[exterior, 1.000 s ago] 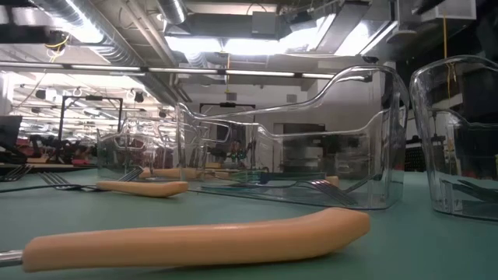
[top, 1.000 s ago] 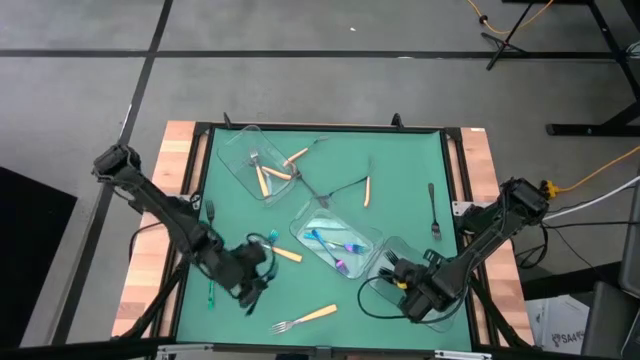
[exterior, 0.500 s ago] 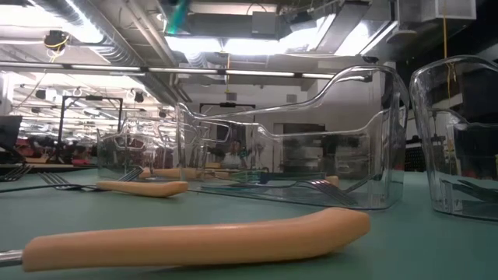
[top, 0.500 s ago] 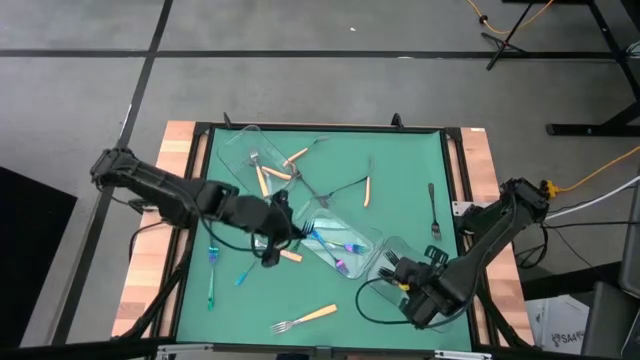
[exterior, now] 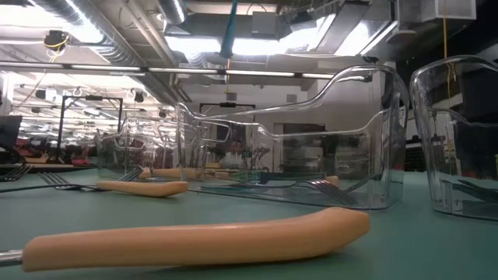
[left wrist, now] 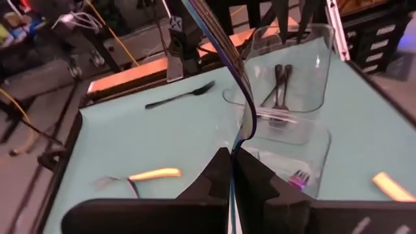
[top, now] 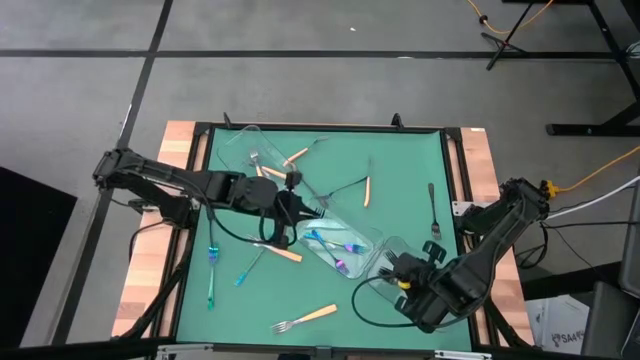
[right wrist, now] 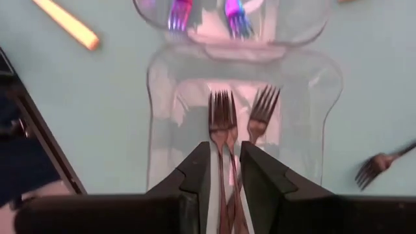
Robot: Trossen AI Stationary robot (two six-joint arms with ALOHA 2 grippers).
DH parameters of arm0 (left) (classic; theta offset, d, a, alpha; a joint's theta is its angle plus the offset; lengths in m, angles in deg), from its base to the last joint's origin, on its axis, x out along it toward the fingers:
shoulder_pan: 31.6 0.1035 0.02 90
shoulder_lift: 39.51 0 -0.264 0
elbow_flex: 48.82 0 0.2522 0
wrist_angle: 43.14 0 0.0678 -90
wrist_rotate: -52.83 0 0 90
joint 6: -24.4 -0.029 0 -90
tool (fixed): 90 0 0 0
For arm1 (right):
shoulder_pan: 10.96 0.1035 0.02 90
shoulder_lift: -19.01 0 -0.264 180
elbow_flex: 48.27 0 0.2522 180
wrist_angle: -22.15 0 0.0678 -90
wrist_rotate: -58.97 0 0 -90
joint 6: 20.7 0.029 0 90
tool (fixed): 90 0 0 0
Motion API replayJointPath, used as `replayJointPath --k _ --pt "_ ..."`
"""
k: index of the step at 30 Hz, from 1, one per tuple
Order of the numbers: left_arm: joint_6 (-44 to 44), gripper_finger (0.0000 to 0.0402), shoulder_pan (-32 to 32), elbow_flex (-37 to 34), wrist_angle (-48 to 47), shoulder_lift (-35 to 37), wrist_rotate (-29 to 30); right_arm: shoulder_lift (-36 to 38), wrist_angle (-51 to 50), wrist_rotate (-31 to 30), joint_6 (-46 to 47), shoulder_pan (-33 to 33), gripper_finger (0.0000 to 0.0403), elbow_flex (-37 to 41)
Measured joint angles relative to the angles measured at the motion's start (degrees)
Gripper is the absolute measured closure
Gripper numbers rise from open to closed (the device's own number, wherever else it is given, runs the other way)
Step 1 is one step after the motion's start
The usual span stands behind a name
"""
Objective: Sort silverware by color (type)
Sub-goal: Put the blue fork into the center transparent bin
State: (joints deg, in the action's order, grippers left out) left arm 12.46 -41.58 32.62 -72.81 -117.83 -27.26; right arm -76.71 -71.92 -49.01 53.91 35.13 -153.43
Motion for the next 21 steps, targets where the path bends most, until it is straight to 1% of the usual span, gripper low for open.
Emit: replayJointPath --k 4,9,16,21 --pt "-4.2 0.0401 0.0 0.0 3.4 -2.6 0.0 0.0 -0.9 -2.9 0.0 -0.4 0.0327 -2.3" --pt "-6.7 0.0401 0.0 0.0 5.8 -6.9 -0.1 0.0 -1.3 -3.5 -0.5 -2.6 0.0327 -4.4" --pt "-9.5 0.0401 0.2 0.0 6.6 -13.5 -0.1 0.0 -1.9 -3.5 -6.6 -7.9 0.0327 -5.5" --pt "-9.7 0.0401 0.4 0.0 6.6 -18.3 -0.1 0.0 -2.4 -3.5 -11.3 -12.7 0.0327 -5.5"
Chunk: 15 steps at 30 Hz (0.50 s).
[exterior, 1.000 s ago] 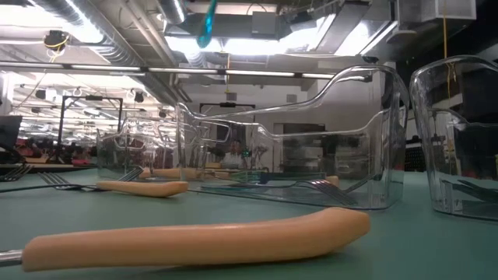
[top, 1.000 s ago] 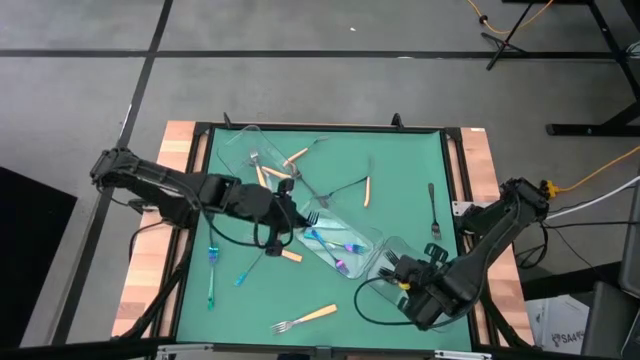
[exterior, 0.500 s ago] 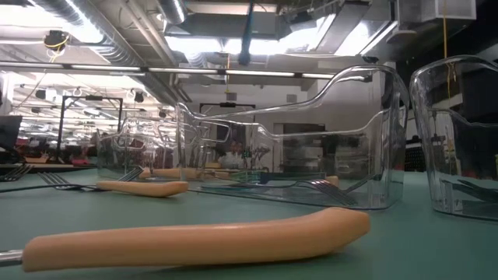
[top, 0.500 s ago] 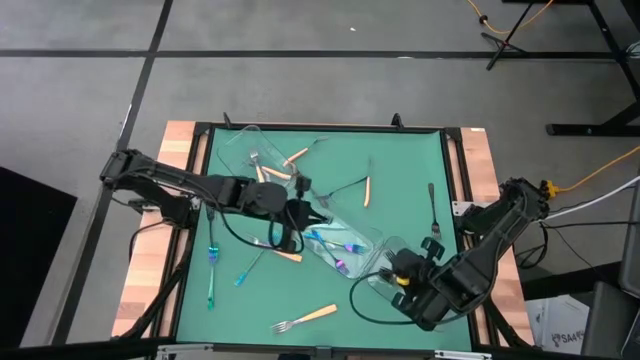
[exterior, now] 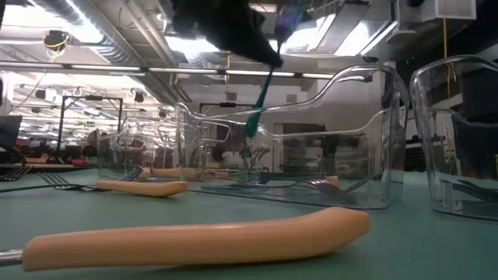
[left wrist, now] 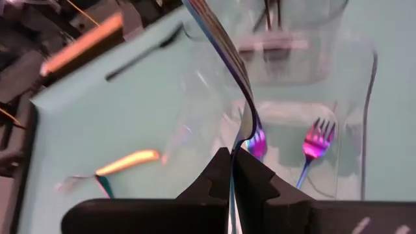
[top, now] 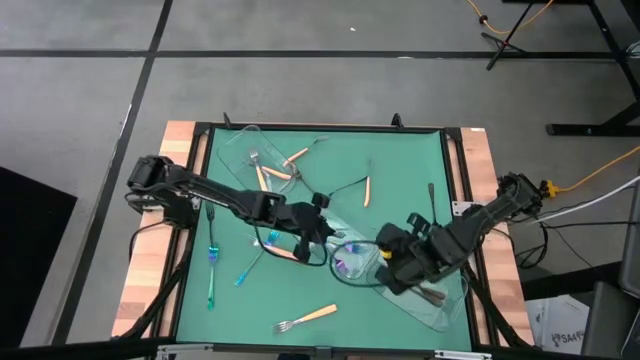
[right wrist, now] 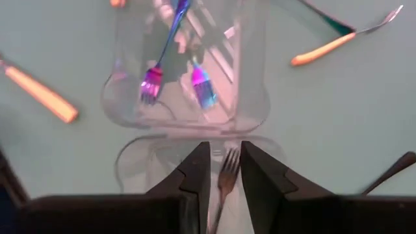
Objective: Sort silverware by color (type)
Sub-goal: Put the blue fork into the center transparent bin
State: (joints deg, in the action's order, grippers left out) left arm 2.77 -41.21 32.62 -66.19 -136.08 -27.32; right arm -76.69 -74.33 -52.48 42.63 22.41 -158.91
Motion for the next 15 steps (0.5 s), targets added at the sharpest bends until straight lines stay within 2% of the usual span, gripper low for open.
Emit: replayJointPath --k 8,15 --pt "-0.1 0.0401 0.8 0.0 -0.1 -6.5 0.0 0.0 0.0 0.0 -7.7 -8.2 0.0327 0.0" --pt "-0.1 0.0401 1.8 0.0 0.1 -9.1 0.1 0.0 0.1 0.0 -14.3 -16.4 0.0327 0.0"
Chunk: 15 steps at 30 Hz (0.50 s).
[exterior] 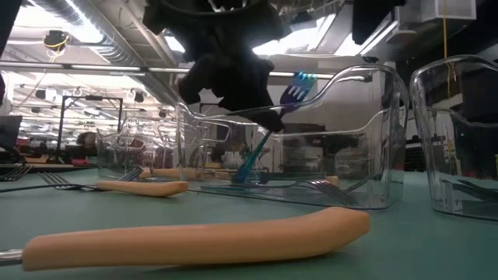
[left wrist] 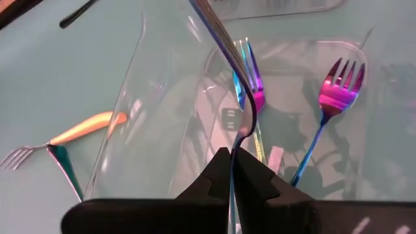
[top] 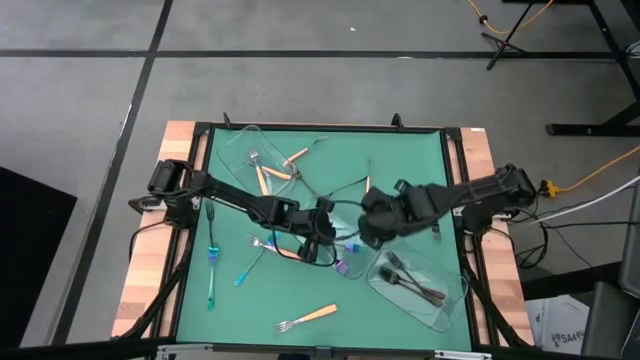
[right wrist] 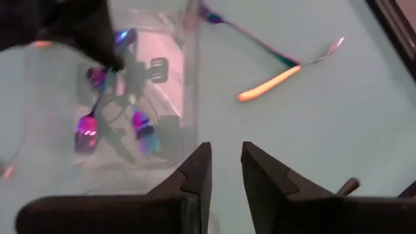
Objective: Sort silverware by color (type)
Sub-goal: Put the blue fork into the center transparent bin
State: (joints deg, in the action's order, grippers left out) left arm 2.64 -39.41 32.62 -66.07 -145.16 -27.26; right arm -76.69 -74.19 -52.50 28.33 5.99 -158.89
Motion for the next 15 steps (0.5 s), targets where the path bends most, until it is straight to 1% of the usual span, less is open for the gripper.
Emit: replayJointPath --k 10,15 --pt "0.1 0.039 1.4 0.0 -0.3 -0.1 -1.0 0.0 0.4 0.0 -7.9 -13.3 0.0327 0.0" --pt "0.1 0.0388 1.6 0.0 -0.2 -0.1 -2.2 0.0 3.3 0.0 -12.0 -19.4 0.0327 0.0"
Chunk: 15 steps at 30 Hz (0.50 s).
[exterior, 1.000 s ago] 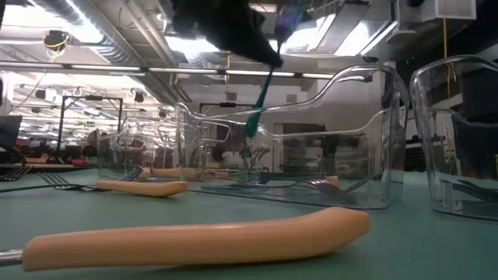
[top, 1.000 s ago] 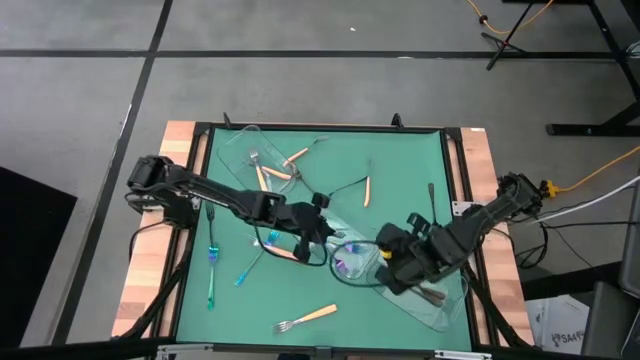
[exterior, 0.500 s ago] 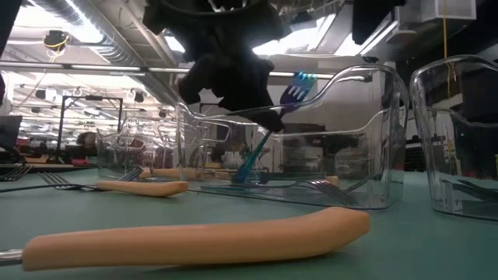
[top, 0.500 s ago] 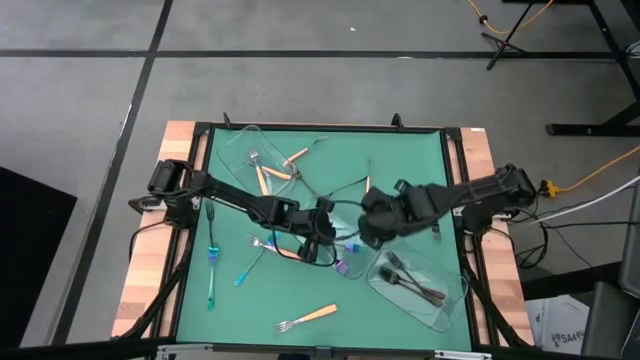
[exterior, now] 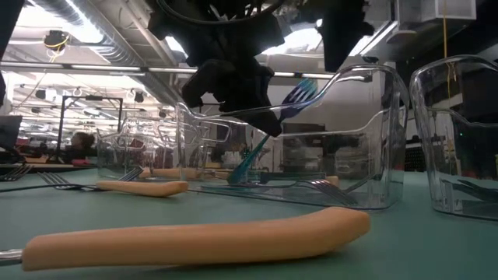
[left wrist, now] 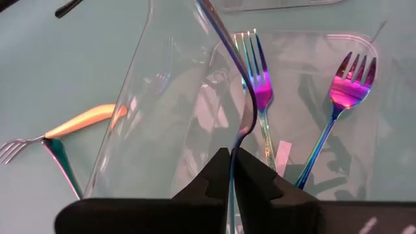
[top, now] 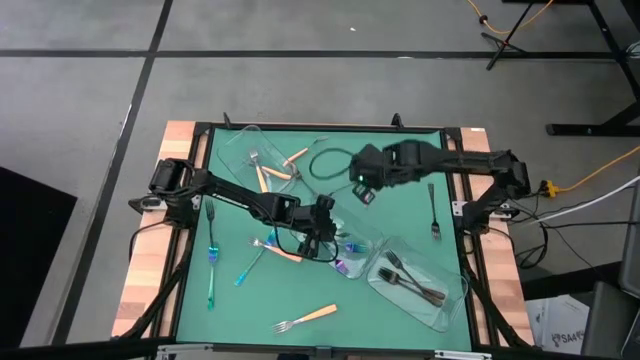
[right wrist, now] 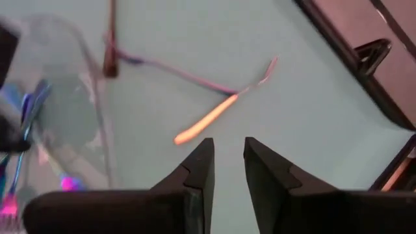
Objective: Sort silverware by color (type)
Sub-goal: Put the blue fork into the center transparent bin
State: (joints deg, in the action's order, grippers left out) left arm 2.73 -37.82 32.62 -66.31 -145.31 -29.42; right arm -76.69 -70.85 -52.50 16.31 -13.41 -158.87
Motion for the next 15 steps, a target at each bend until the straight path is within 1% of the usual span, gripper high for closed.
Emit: replayJointPath --k 2,7,13,15 --pt "0.0 0.0388 0.0 0.0 0.0 0.0 -0.2 0.0 1.9 0.0 -1.4 -2.5 0.0327 0.0" --pt "0.1 0.0387 0.0 0.0 0.0 0.0 -0.2 0.0 5.6 0.1 -1.5 -8.1 0.0327 0.0" --pt "0.2 0.0386 0.0 0.0 0.0 0.0 -0.1 0.0 6.2 3.0 -4.2 -13.4 0.0327 0.0" --pt "0.2 0.0386 0.0 0.0 0.0 0.0 -0.1 0.0 6.3 3.1 -4.3 -14.6 0.0327 0.0"
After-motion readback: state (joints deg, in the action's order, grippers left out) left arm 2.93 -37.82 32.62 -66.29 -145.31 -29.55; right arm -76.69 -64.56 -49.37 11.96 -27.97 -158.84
